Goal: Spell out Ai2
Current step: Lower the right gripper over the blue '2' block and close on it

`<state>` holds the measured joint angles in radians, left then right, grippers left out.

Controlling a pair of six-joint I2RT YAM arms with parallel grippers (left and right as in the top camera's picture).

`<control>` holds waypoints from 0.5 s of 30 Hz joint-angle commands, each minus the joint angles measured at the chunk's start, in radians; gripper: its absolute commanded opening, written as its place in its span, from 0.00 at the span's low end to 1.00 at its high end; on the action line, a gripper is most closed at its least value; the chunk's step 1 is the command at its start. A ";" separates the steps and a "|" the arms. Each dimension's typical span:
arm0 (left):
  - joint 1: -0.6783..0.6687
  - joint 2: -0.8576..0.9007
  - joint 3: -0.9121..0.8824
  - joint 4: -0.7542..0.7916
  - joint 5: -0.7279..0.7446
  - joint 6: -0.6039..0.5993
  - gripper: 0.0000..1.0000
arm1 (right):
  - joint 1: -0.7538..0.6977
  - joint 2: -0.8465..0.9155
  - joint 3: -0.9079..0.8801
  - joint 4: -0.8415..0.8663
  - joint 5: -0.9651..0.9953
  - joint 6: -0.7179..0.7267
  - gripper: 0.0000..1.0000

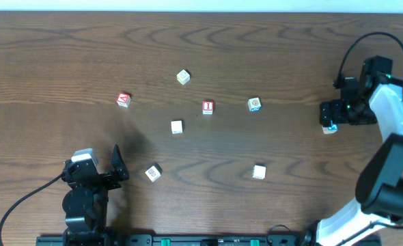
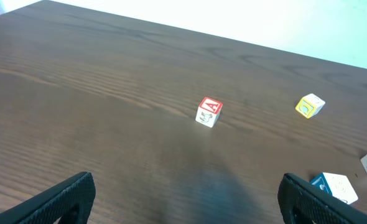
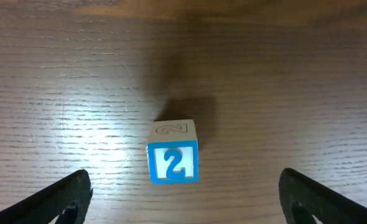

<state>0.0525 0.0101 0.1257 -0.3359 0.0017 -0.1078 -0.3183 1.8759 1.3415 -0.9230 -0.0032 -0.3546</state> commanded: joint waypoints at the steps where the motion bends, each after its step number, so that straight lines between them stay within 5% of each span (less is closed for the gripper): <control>1: 0.004 -0.006 -0.022 -0.007 0.010 0.005 0.95 | 0.011 0.008 0.033 -0.012 -0.003 -0.013 0.94; 15: 0.004 -0.006 -0.022 -0.008 0.010 0.005 0.95 | 0.013 0.013 0.030 -0.079 -0.008 -0.029 0.87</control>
<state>0.0525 0.0101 0.1257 -0.3359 0.0013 -0.1074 -0.3111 1.8812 1.3586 -1.0100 -0.0051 -0.3702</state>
